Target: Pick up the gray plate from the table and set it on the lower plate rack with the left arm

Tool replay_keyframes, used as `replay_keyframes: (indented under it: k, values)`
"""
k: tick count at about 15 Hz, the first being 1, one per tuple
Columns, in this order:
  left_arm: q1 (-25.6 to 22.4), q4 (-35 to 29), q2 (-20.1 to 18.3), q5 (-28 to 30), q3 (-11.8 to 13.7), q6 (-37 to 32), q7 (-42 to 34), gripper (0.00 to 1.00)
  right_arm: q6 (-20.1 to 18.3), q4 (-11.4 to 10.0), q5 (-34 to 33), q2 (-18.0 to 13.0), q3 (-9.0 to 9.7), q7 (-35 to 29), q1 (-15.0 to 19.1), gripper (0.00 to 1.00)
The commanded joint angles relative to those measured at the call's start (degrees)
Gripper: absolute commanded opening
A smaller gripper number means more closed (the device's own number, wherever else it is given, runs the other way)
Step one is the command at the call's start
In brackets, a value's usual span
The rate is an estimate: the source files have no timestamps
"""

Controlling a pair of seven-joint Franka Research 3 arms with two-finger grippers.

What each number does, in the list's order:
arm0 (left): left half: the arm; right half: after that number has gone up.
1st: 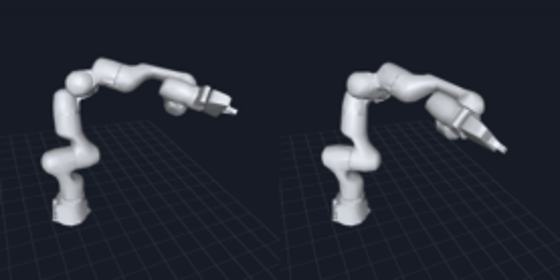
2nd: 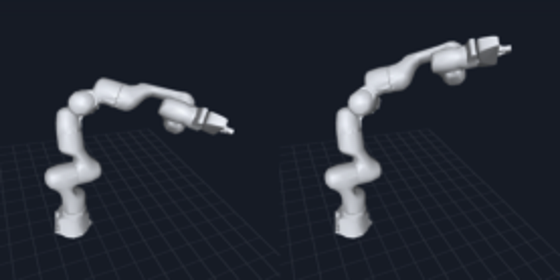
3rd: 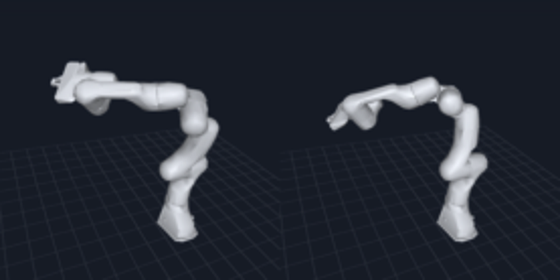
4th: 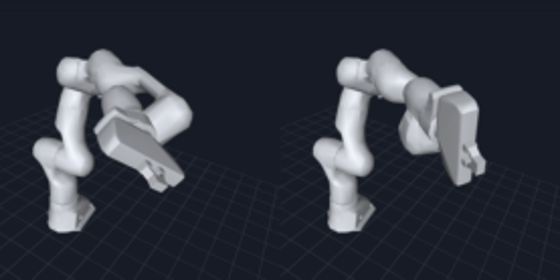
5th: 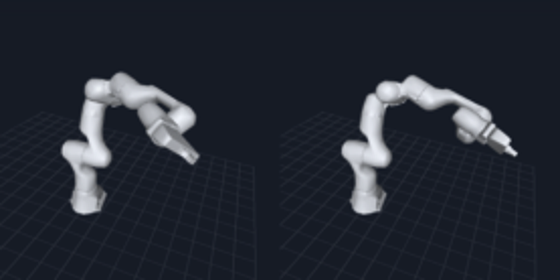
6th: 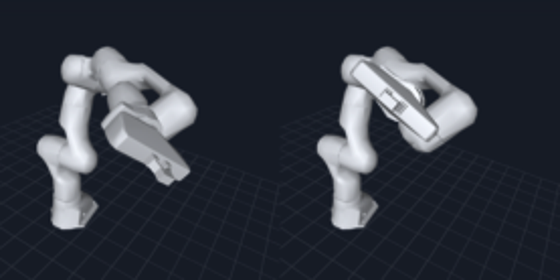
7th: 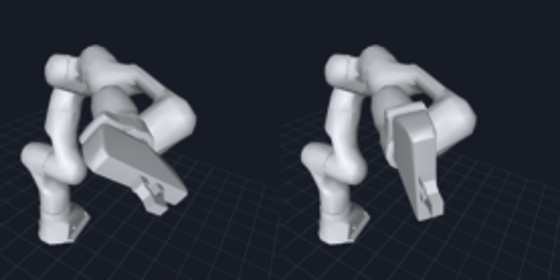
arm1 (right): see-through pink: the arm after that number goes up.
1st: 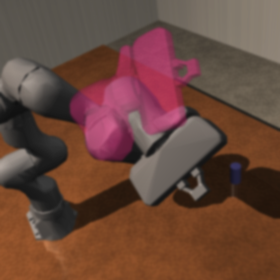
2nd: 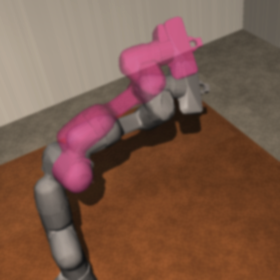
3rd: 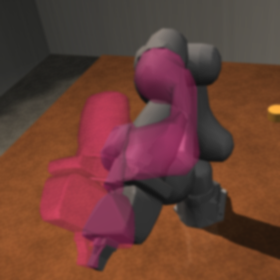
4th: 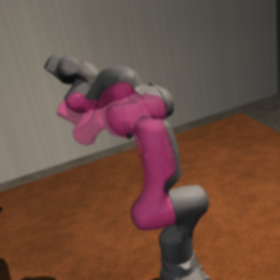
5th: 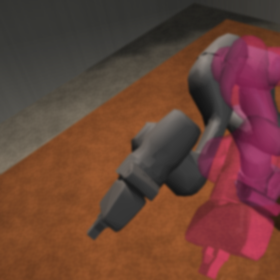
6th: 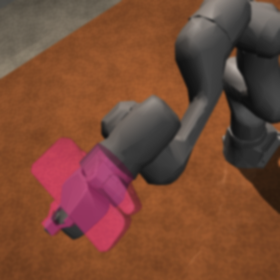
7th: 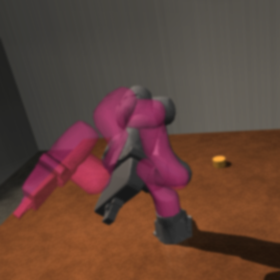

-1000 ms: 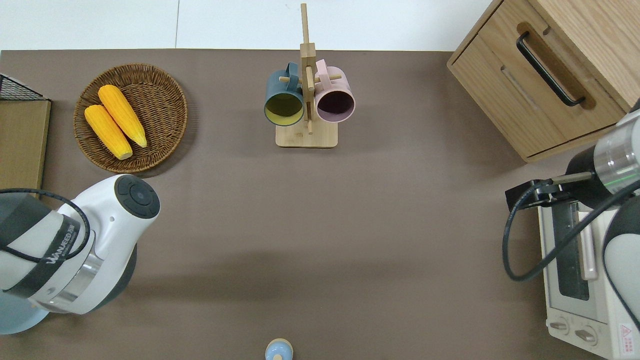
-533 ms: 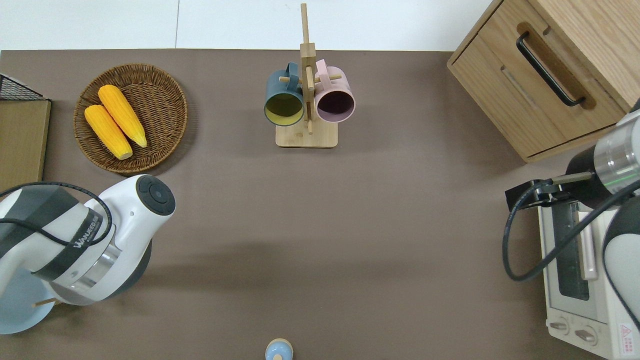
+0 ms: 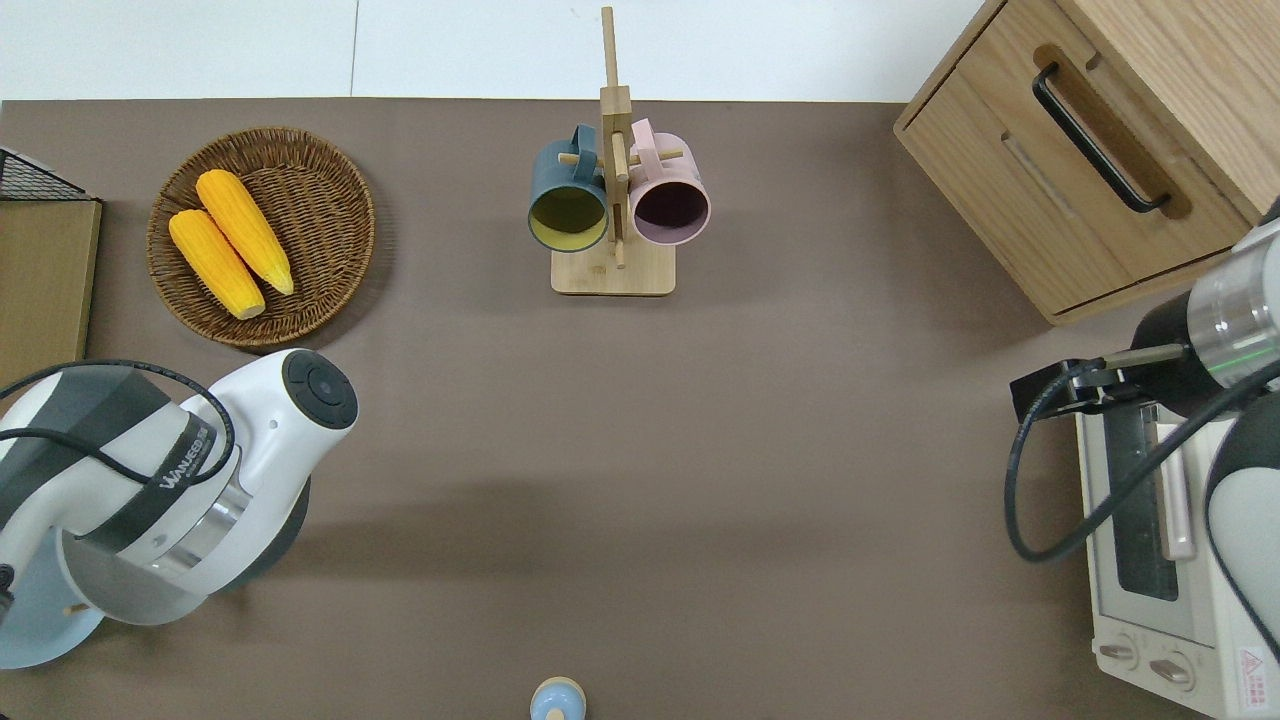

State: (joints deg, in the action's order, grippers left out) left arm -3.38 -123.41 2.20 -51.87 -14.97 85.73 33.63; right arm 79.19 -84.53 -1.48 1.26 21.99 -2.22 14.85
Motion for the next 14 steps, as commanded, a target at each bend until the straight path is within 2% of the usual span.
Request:
replay_keyframes:
  k: [1, 5, 9, 10, 11, 12, 14]
  values:
    - [0.56, -0.52, -0.79, -0.78, 0.11, 0.31, -0.40, 0.70, -0.62, 0.41, -0.37, -0.12, 1.21, -0.68, 1.32, 0.983]
    - [0.48, 1.93, -3.07, 3.42, 0.11, 0.14, -7.59, 0.71, -0.62, 0.41, -0.37, -0.12, 1.21, -0.68, 1.32, 0.983]
    - [-0.22, 10.01, -4.84, 14.84, 1.07, -0.04, -16.73, 0.75, -0.62, 0.33, -0.37, -0.20, 1.21, -0.68, 1.32, 0.983]
    - [-0.31, 11.85, -5.01, 17.56, 1.34, -0.21, -18.75, 0.80, -0.62, 0.41, -0.37, -0.12, 1.21, -0.68, 1.32, 0.983]
    - [-0.40, 13.79, -5.10, 20.37, 1.86, -0.39, -20.34, 0.94, -0.62, 0.41, -0.37, -0.20, 1.21, -0.68, 1.32, 0.983]
    - [-0.40, 15.37, -5.02, 23.27, 2.83, -0.39, -21.14, 0.99, -0.62, 0.41, -0.37, -0.12, 1.21, -0.68, 1.32, 0.983]
    - [-0.40, 17.66, -5.19, 28.03, 3.45, -0.39, -21.59, 0.99, -0.62, 0.41, -0.37, -0.12, 1.13, -0.68, 1.32, 0.983]
